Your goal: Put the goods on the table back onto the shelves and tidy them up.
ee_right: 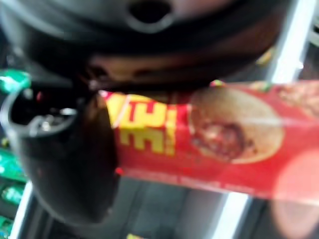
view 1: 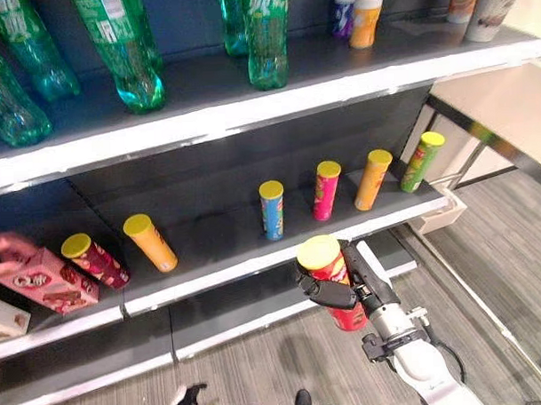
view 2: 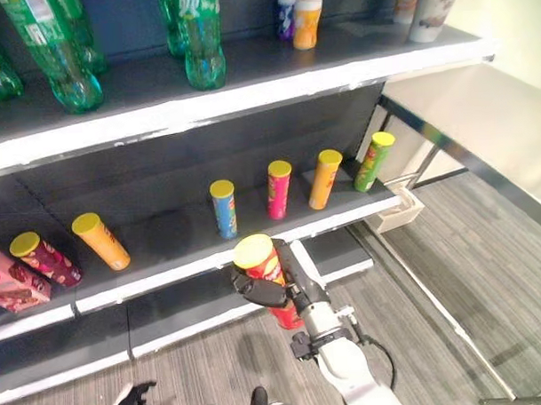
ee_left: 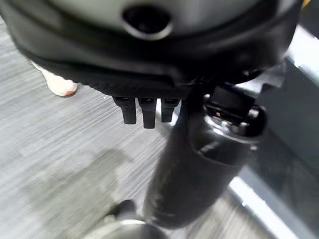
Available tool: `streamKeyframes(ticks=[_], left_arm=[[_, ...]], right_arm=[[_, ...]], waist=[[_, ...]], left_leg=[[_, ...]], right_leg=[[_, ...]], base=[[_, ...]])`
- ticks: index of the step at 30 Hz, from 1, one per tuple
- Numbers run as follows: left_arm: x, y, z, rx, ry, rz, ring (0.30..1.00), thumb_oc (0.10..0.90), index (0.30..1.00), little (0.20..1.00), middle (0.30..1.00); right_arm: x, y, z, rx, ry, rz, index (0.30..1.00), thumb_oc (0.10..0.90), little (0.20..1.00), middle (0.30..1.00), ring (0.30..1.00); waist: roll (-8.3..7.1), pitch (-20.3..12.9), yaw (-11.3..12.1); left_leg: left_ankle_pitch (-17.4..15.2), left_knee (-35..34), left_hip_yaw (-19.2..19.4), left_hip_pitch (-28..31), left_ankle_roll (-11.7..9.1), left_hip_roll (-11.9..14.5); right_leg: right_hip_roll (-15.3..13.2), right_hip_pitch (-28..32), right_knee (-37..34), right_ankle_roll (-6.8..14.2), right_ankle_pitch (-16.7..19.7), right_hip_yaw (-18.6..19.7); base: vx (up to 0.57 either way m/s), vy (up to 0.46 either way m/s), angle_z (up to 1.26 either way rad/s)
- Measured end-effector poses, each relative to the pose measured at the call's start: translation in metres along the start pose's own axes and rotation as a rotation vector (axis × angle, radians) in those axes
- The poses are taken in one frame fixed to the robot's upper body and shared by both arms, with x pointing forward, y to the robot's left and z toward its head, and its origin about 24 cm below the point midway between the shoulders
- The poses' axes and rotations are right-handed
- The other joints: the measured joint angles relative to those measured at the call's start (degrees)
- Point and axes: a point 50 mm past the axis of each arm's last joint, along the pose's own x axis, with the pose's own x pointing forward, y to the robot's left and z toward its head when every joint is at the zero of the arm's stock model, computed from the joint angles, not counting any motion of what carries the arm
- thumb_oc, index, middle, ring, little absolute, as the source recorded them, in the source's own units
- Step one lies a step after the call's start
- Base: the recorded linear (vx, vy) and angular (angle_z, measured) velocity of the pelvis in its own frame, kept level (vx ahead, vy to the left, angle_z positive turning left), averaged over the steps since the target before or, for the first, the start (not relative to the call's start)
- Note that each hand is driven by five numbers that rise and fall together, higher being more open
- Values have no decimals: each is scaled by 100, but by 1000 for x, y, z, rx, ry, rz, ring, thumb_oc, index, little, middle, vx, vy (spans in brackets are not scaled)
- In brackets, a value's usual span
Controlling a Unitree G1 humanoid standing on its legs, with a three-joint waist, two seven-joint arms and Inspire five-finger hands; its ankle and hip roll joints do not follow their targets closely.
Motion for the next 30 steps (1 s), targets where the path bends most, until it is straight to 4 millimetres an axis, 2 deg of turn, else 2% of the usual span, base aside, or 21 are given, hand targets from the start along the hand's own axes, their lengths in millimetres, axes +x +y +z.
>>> streamKeyframes(ticks=[2,3,4,6,7,8,10,12,14,15,17,20,21,23,24,25,26,30], left_arm=[[2,0,9,-36,-27,8,900,800,900,900,900],[2,-1,7,-69,-12,9,900,800,900,900,900],[3,-8,13,-112,-13,9,900,800,900,900,900],[0,-20,18,-147,-23,-14,900,800,900,900,900],[-2,-26,15,-153,-13,-28,900,800,900,900,900],[-4,-33,13,-150,-6,-44,900,800,900,900,900],[-7,-41,16,-114,-30,-74,900,800,900,900,900],[-7,-44,23,-89,-68,-89,900,800,900,900,900],[-8,-43,29,-57,-118,-93,900,800,900,900,900],[-8,-42,33,-42,-149,-94,900,800,900,900,900],[-8,-40,41,-31,-194,-90,900,800,900,900,900],[-5,-28,46,25,-241,-61,900,800,900,900,900],[-3,-18,39,57,-222,-38,900,800,900,900,900],[-4,-10,23,135,-197,-41,900,800,900,900,900],[-6,-14,21,206,-210,-70,900,800,900,900,900],[-7,-16,19,223,-209,-85,900,800,900,900,900],[-6,-17,21,223,-214,-89,900,800,900,900,900],[-6,-17,27,182,-232,-89,900,800,900,900,900]], right_arm=[[2,3,-5,-6,19,18,300,400,300,300,300],[6,8,-12,-6,44,33,300,400,300,300,300],[12,9,-19,-13,67,19,300,400,300,300,300],[10,8,-25,-11,92,-8,300,400,300,300,300],[7,9,-28,-8,108,-22,300,400,300,300,300],[5,10,-30,-5,120,-37,300,400,300,300,300],[15,10,-36,-4,132,-92,300,400,300,300,300],[29,5,-34,-28,115,-150,300,400,300,300,300],[48,-1,-25,-62,61,-229,300,400,300,300,300],[62,-6,-15,-76,17,-280,300,400,300,300,300],[92,-15,4,-109,-57,-388,300,400,300,300,300],[130,-30,40,-89,-157,-534,300,400,300,300,300],[141,-30,62,-55,-234,-578,300,400,300,300,300],[151,-30,87,-29,-318,-621,300,400,300,300,300],[154,-44,92,-14,-324,-728,300,400,300,300,300],[153,-49,90,-21,-317,-754,300,400,300,300,300],[152,-49,89,-33,-319,-764,300,400,300,300,300],[147,-39,78,-63,-297,-733,300,400,300,300,300]], waist=[[26,20,-14],[30,27,-18],[98,89,-6],[274,113,-1],[390,51,-6],[493,6,-7],[706,11,-7],[845,74,61],[881,99,185],[934,165,212],[1077,270,433],[1257,547,904],[1342,676,1140],[1395,823,1417],[1479,855,1511],[1474,860,1588],[1473,861,1569],[1449,853,1547]], left_leg=[[3,-105,37,-189,1,215],[84,-615,102,-150,-96,498],[243,-1312,301,-89,-294,973],[272,-1716,399,78,-288,1217],[361,-2074,463,281,-351,1216],[447,-2267,470,457,-349,1175],[519,-2360,470,696,-323,992],[1007,-2364,411,633,-58,860],[1055,-2364,405,437,127,579],[1082,-2340,367,361,232,421],[1121,-2330,306,210,348,210],[1127,-2327,265,160,366,69],[1132,-2328,149,121,373,40],[1139,-2328,48,33,379,14],[1149,-2328,-77,-58,393,-48],[1148,-2328,-123,-87,394,-103],[1148,-2328,-186,-106,394,-124],[1148,-2328,-229,-80,394,-142]], right_leg=[[16,24,-181,24,70,-90],[29,52,-262,104,56,-117],[29,18,-295,150,90,-112],[40,73,-411,243,145,-215],[41,131,-482,278,161,-210],[35,186,-573,331,197,-225],[-10,216,-649,446,287,-237],[-116,161,-647,608,339,-230],[-399,0,-647,806,406,-206],[-548,-78,-644,861,472,-230],[-753,-185,-643,947,559,-242],[-899,-210,-643,1017,600,-247],[-917,-187,-643,1046,579,-300],[-935,-208,-643,1074,557,-399],[-984,-213,-643,1100,538,-561],[-1031,-213,-644,1123,522,-575],[-1045,-209,-644,1131,516,-587],[-1038,-153,-643,1159,495,-573]], base=[[43,172,15],[134,267,16],[167,283,12],[176,243,13],[116,203,8],[77,181,1],[1,158,0],[-88,142,4],[-93,129,14],[-78,94,27],[-73,53,31],[-62,21,22],[-66,36,26],[-23,33,43],[33,-6,54],[50,-25,48],[49,-39,24],[38,-36,9]])
